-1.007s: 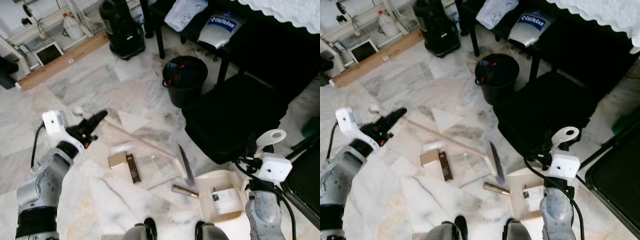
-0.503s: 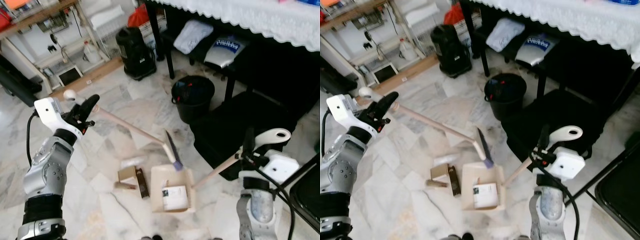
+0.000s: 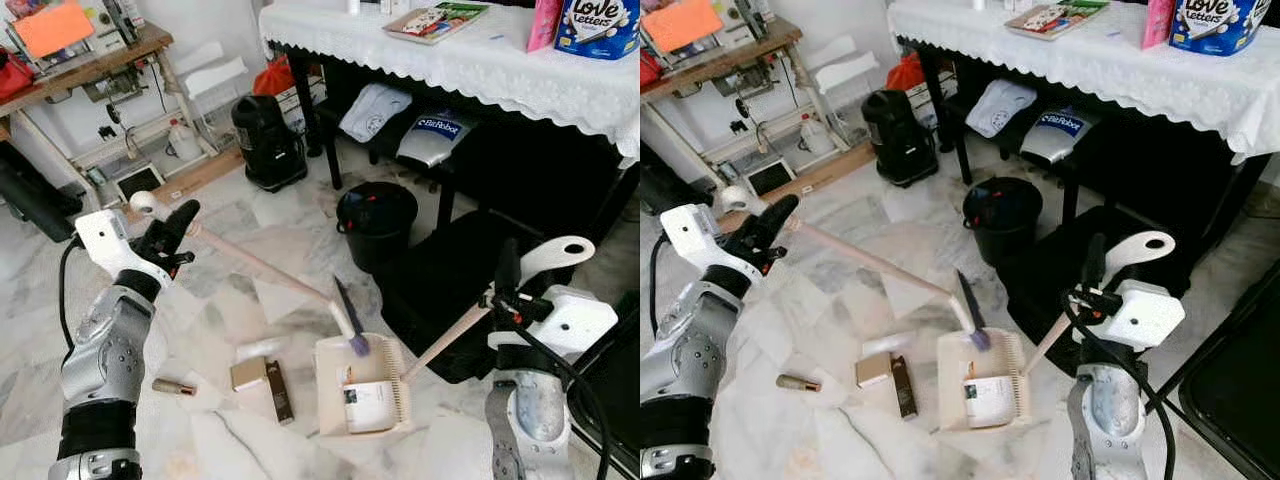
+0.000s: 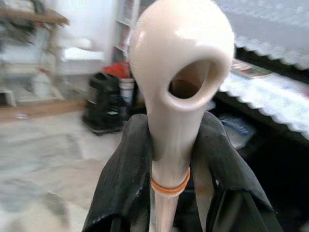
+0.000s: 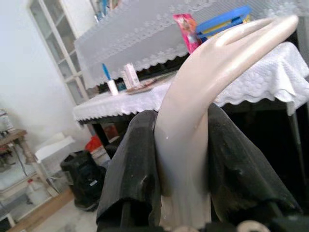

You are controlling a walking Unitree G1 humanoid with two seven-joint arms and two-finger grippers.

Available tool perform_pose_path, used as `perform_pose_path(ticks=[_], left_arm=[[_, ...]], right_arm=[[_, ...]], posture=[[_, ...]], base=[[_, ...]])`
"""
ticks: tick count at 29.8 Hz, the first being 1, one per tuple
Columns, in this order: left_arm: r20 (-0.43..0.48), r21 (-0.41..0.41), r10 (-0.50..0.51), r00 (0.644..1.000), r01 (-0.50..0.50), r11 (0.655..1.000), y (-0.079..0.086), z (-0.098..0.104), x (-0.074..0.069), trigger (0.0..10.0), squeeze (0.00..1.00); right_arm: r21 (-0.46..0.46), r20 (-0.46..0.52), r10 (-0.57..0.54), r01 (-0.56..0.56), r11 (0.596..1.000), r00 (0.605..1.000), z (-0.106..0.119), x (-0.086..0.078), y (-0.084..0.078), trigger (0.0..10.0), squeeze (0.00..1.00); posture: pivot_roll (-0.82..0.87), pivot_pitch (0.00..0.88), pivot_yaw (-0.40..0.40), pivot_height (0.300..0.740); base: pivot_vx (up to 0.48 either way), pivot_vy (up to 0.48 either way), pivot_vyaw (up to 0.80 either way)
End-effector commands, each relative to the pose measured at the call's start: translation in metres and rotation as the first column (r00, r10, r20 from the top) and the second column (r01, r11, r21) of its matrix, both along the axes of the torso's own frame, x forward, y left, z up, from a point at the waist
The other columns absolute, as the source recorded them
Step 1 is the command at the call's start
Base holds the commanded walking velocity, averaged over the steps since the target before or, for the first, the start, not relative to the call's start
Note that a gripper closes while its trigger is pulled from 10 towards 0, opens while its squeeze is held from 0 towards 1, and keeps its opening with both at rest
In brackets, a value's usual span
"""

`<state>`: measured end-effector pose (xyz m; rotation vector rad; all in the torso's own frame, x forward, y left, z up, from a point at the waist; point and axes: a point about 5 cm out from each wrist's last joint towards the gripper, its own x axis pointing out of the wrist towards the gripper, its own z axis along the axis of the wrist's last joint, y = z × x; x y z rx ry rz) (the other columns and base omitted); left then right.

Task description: Sweep floor

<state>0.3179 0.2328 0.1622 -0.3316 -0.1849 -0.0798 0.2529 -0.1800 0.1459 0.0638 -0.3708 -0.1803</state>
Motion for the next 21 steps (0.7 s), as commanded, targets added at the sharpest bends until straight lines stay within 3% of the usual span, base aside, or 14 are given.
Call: perform_pose_path(ticks=[1, 2, 3, 7, 21], left_arm=[[0.044, 0.114, 0.081, 0.996, -0.086, 0.990, 0.006, 0.007, -0.007, 10.0, 0.00], [0.060, 0.201, 0.091, 0.994, -0.102, 0.974, 0.000, 0.007, -0.012, 10.0, 0.00], [0.066, 0.228, 0.092, 0.994, -0.105, 0.968, -0.003, 0.007, -0.013, 10.0, 0.00], [0.089, 0.271, 0.107, 0.990, -0.128, 0.954, -0.006, 0.007, -0.017, 10.0, 0.00], [0.158, 0.299, 0.183, 0.970, -0.224, 0.928, -0.034, -0.001, -0.028, 10.0, 0.00]], right_arm=[[0.027, 0.112, 0.042, -0.045, 0.999, 0.993, 0.026, 0.000, 0.012, 10.0, 0.00], [0.026, 0.132, 0.044, -0.048, 0.999, 0.990, 0.034, 0.001, 0.013, 10.0, 0.00], [0.026, 0.139, 0.046, -0.050, 0.998, 0.989, 0.036, 0.001, 0.014, 10.0, 0.00], [0.030, 0.158, 0.049, -0.055, 0.998, 0.986, 0.044, 0.004, 0.014, 10.0, 0.00], [0.016, 0.189, 0.127, -0.133, 0.991, 0.974, 0.070, 0.030, 0.021, 10.0, 0.00]], posture=[[-0.10, 0.000, 0.174, 0.740], [-0.10, 0.000, 0.169, 0.740], [-0.10, 0.000, 0.169, 0.740], [-0.08, 0.000, 0.144, 0.740], [-0.03, 0.000, 0.036, 0.740]], base=[[0.000, 0.000, 0.00], [0.000, 0.000, 0.00], [0.000, 0.000, 0.00], [0.000, 0.000, 0.00], [0.000, 0.000, 0.00]])
